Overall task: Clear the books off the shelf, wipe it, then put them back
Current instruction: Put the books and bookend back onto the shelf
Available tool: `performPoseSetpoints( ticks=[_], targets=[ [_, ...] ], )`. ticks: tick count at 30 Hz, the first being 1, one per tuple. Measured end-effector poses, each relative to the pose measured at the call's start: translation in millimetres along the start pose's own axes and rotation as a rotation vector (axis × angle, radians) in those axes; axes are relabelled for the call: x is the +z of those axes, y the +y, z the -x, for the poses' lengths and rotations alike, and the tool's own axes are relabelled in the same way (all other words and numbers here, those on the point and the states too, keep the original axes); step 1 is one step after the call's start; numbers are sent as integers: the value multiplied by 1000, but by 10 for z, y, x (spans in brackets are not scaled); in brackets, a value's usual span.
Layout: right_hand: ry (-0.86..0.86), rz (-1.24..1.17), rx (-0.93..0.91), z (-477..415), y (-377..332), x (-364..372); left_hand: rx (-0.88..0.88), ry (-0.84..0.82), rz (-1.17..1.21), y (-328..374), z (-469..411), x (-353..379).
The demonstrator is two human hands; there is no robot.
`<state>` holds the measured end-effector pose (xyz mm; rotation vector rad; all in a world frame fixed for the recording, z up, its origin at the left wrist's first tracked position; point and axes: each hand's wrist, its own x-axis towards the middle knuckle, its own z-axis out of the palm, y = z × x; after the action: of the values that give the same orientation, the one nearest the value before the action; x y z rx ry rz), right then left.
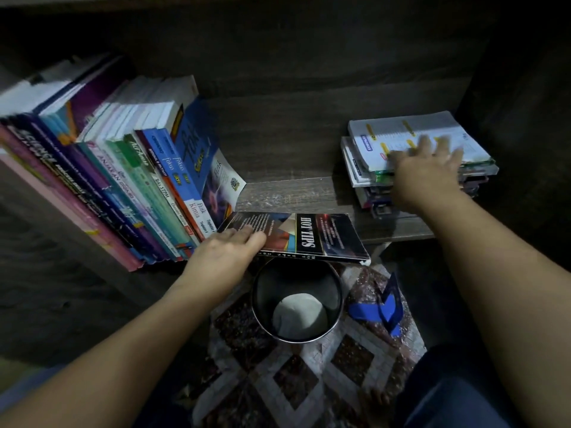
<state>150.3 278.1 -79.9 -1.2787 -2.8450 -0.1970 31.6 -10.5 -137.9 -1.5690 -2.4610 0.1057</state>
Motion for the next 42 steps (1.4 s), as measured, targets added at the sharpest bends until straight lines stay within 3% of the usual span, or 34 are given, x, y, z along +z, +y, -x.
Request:
performPoseSetpoints(
  ticks=[2,4,6,10,13,16,20,23,26,29,33,35,39,42],
  targets=[
    [-9,-28,-200,272,-275,-252,9,26,14,34,-38,6],
    [-177,-222,-452,625,-547,-352,-8,75,3,52,-79,-52],
    [-312,-238,-569,884,-775,-256,-71,132,-33,44,-125,-134],
    [-48,-154,-566,777,-984,31,-150,244,1,-25,-195,-237],
    [19,-95,-601,662,-1041,135,-177,388,-16,-206,-223,-477],
    [95,-157,-594,645,-1069,151,-316,461,-91,-466,-168,-750],
    [299,-438,-528,598,-1152,144,-543,619,-38,-754,-46,-893],
    [545,-767,-499,613,-1334,171,-554,607,26,-918,-36,-874],
    [626,-1023,-459,591,-1625,176,-534,587,47,-981,-35,-801],
    [553,-1320,-335,581,-1932,157,-517,607,68,-987,-26,-765],
    [430,-1448,-302,546,-2233,241,-490,623,83,-1028,-9,-749],
    [244,-1454,-364,512,-2326,312,-474,622,77,-1049,10,-735],
    [-354,-1293,-606,460,-2397,375,-455,604,60,-1086,54,-731],
    [-507,-1055,-660,389,-2344,451,-438,603,47,-1107,73,-724]
  ],
)
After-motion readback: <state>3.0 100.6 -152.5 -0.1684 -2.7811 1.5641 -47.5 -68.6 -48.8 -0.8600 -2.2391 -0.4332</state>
